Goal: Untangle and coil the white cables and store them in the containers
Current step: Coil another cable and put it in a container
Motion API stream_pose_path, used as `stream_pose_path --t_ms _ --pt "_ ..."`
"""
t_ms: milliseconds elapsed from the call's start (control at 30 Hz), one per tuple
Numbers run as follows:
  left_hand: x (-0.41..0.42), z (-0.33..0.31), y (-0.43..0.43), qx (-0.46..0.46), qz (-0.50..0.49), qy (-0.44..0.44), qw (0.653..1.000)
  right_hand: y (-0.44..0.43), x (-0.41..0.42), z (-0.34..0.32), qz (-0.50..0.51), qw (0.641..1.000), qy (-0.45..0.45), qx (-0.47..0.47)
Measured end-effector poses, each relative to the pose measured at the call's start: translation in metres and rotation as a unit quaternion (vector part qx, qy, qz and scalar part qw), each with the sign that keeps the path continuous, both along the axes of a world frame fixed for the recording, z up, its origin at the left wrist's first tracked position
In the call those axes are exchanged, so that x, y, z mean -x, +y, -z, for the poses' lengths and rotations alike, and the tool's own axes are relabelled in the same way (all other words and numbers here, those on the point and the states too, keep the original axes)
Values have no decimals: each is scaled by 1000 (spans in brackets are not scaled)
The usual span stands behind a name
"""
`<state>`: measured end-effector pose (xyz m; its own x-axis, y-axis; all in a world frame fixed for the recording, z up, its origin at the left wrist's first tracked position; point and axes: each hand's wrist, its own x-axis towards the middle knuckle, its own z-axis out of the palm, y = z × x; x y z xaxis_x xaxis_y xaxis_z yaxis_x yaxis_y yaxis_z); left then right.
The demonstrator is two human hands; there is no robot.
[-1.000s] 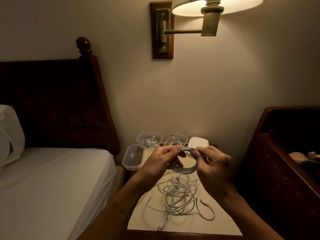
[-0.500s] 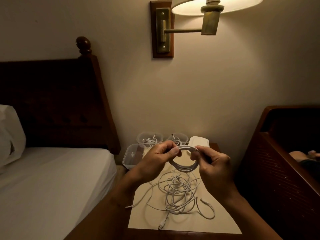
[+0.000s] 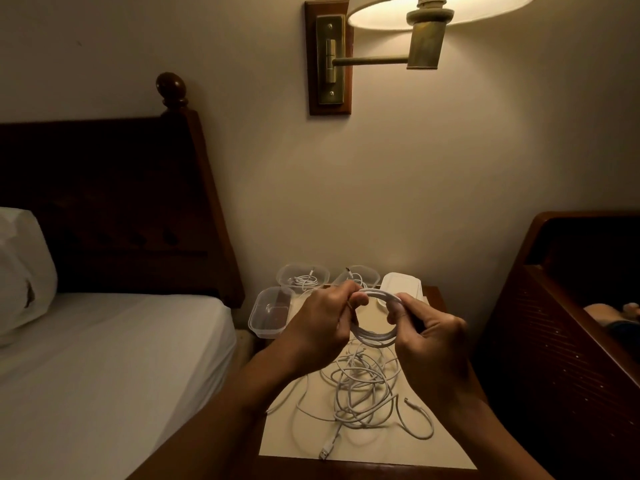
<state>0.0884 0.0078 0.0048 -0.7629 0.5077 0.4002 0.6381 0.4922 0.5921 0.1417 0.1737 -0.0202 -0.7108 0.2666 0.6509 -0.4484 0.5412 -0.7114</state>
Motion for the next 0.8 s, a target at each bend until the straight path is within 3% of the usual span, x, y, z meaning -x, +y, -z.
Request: stream_pose_path --t_ms 200,500,667,800 --pt "-1 1 4 11 41 -23 999 1 -1 5 32 999 -2 -19" --pt "1 3 10 -22 16 24 999 -4 1 11 30 995 -38 85" --pt "5 6 4 9 3 52 999 15 -5 4 -39 998 -49 12" --pt "5 3 0 -14 22 27 999 43 6 0 -40 986 -22 -163"
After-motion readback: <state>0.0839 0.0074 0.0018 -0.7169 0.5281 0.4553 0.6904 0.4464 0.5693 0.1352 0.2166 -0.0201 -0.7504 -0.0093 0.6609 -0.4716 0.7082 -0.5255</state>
